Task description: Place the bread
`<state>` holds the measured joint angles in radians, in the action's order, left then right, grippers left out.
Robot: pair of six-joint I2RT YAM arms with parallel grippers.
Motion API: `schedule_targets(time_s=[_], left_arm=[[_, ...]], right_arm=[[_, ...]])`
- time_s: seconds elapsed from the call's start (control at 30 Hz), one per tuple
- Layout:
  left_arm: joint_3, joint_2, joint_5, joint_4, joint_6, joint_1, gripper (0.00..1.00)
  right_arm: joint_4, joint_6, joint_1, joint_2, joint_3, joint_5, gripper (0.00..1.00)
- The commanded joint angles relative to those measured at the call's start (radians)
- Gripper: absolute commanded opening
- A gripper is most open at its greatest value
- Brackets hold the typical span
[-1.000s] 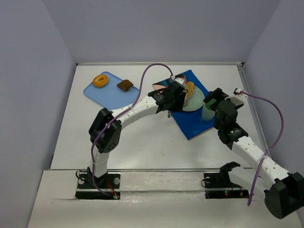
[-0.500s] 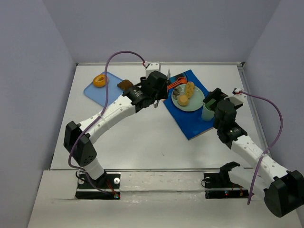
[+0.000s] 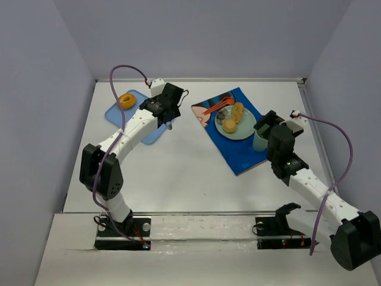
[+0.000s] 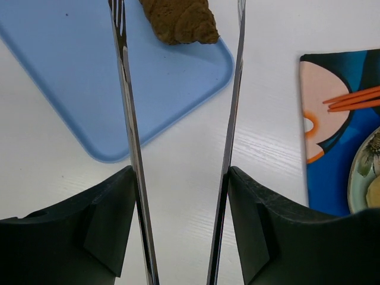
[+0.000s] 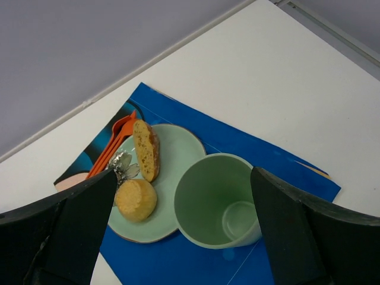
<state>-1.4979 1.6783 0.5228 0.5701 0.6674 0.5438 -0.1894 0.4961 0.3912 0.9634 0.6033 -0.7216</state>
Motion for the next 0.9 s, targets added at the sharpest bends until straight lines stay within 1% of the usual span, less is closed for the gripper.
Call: schedule_targets(time_s=[0.0,0.07,0.27,0.47,0.63,0.7,0.77,0.8,0.83,0.87], left_arm=[[-0.021,0.027,0.008,-0.015,-0.003,-0.036,0.7],[-0.018,0.049,-0.038,-0.038,-0.024,-0.062,0.7],[-0.01,0.092,-0.124,-0.13,-0.08,-0.093,0.71],[-0.05,0.156,-0.198,-0.142,-0.107,-0.128,0.71],[-0.055,0.182,-0.225,-0.141,-0.109,-0.151,0.71],[-0.051,0.185,-0.224,-0.139,-0.103,-0.153,0.69],[-0.044,0.181,-0.216,-0.138,-0.098,-0.153,0.64],[-0.042,0.178,-0.208,-0.138,-0.094,-0.153,0.61],[-0.038,0.173,-0.202,-0.134,-0.089,-0.154,0.55],[-0.035,0.166,-0.198,-0.133,-0.088,-0.153,0.53]], right_arm=[[-0.059,-0.008,0.0,0.001,0.039,-0.039,1.0],[-0.059,-0.01,0.0,0.003,0.041,-0.042,1.0],[-0.059,-0.011,0.0,0.017,0.049,-0.036,1.0],[-0.061,-0.019,0.0,0.031,0.055,-0.039,1.0],[-0.061,-0.019,0.0,0.032,0.055,-0.044,1.0],[-0.062,-0.019,0.0,0.032,0.055,-0.045,1.0],[-0.062,-0.019,0.0,0.032,0.055,-0.045,1.0],[-0.064,-0.018,0.0,0.032,0.055,-0.045,1.0],[-0.064,-0.019,0.0,0.034,0.055,-0.045,1.0],[-0.064,-0.019,0.0,0.032,0.055,-0.045,1.0]])
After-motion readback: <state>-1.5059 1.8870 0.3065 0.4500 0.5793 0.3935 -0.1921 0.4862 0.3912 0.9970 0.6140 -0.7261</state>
